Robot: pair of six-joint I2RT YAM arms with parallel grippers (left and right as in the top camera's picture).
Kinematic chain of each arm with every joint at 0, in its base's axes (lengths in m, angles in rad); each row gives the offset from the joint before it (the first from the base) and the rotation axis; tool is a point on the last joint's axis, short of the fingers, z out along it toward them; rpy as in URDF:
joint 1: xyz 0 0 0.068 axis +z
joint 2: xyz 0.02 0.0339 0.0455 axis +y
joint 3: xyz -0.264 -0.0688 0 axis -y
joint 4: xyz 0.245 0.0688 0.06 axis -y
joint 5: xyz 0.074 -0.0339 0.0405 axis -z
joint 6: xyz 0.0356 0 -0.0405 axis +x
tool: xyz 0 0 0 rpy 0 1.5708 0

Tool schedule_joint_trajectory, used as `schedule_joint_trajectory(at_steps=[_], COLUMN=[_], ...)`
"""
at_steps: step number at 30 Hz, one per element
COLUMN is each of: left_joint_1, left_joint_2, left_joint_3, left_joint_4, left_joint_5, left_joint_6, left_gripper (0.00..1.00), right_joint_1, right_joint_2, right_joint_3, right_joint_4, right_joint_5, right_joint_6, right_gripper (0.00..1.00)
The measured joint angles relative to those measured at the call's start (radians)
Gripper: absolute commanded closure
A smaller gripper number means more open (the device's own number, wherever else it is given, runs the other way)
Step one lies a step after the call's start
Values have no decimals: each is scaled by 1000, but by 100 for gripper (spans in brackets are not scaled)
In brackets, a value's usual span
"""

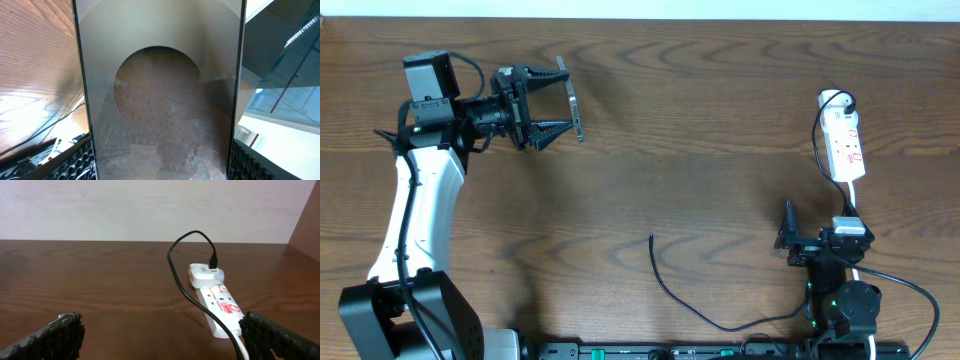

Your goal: Plug charger to phone and switch on socket

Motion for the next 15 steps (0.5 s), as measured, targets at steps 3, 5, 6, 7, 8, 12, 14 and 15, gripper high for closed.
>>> schedule_joint_trajectory(at_steps=[3, 5, 6, 7, 8, 12, 14, 15], left_joint_1=[0, 0, 0, 0, 0, 0, 0, 0], left_joint_2=[0, 0, 0, 0, 0, 0, 0, 0], left_joint_3=[0, 0, 0, 0, 0, 0, 0, 0], left_joint_4=[0, 0, 0, 0, 0, 0, 0, 0], left_joint_5=[0, -4, -6, -10, -13, -34, -46, -52], left_joint_6=[12, 24, 31, 43, 55, 119, 146, 156], left_gripper=[93, 93, 93, 93, 93, 93, 93, 93], right_joint_1=[0, 0, 0, 0, 0, 0, 0, 0], right_joint_2=[0, 0, 0, 0, 0, 0, 0, 0], right_joint_3=[0, 0, 0, 0, 0, 0, 0, 0], right_joint_4=[0, 0, 0, 0, 0, 0, 0, 0], right_joint_5=[0, 0, 0, 0, 0, 0, 0, 0], right_joint_6=[0, 0, 0, 0, 0, 0, 0, 0], right_gripper=[1, 1, 1, 1, 1, 1, 1, 1])
